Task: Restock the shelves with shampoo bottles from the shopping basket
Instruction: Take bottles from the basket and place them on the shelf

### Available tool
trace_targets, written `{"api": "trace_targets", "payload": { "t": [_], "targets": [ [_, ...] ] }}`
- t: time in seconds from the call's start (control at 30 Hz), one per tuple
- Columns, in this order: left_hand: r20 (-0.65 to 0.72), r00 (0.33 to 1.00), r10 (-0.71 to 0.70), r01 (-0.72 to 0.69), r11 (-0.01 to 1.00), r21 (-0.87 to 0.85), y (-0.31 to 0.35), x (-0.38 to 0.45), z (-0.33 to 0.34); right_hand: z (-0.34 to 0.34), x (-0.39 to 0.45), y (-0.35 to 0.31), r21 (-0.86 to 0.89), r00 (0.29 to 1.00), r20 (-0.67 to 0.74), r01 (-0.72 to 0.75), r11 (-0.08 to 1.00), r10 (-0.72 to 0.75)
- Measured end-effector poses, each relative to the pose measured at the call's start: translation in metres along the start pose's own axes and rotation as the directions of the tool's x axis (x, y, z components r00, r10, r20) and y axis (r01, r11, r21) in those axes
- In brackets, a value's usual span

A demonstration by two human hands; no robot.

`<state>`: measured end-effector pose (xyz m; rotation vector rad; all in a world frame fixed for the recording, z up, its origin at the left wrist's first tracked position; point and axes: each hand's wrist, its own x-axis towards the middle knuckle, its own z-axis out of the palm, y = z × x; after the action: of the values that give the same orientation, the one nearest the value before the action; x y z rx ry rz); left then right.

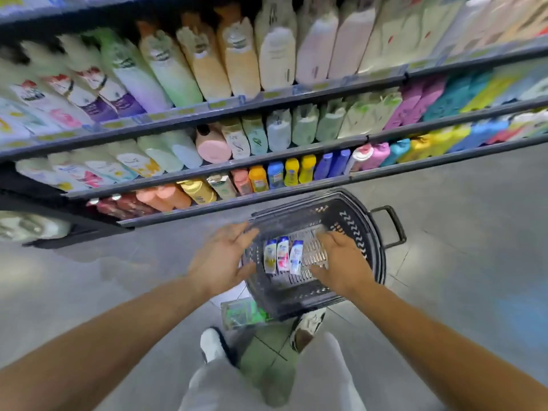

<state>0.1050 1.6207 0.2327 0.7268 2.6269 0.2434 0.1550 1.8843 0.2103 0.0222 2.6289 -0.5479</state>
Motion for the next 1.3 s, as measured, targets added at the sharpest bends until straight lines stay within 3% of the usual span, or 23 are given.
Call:
{"api": "trace_targets", "payload": {
  "t": [0.3, 0.63, 0.87, 1.0, 1.2, 1.3],
  "targets": [
    [0.214, 0.977, -0.013, 0.028, 0.997, -0.07, 0.015, 0.124, 0.143, 0.094, 0.078, 0.117, 0.158, 0.955, 0.226, -0.228, 0.961, 0.19],
    [0.379, 0.92, -0.1, 0.179, 0.967, -0.179, -0.044, 0.251, 0.369, 0.29, 0.219, 0.188, 0.265, 0.873, 0.338, -0.448, 0.854, 0.352],
    [0.384, 0.875, -0.294, 0.407, 0.876, -0.258, -0.085, 0.319, 0.508, 0.42, 0.307, 0.222, 0.284, 0.84, 0.381, -0.505, 0.815, 0.387],
    [0.38, 0.839, -0.389, 0.508, 0.81, -0.293, -0.105, 0.34, 0.556, 0.463, 0.347, 0.225, 0.351, 0.857, 0.294, -0.508, 0.787, 0.423],
    [0.283, 0.859, -0.427, 0.484, 0.857, -0.176, -0.107, 0.348, 0.585, 0.496, 0.374, 0.226, 0.35, 0.87, 0.26, -0.489, 0.799, 0.419],
    [0.271, 0.891, -0.364, 0.399, 0.913, -0.087, -0.102, 0.348, 0.592, 0.499, 0.373, 0.231, 0.366, 0.871, 0.253, -0.49, 0.791, 0.421]
  ]
}}
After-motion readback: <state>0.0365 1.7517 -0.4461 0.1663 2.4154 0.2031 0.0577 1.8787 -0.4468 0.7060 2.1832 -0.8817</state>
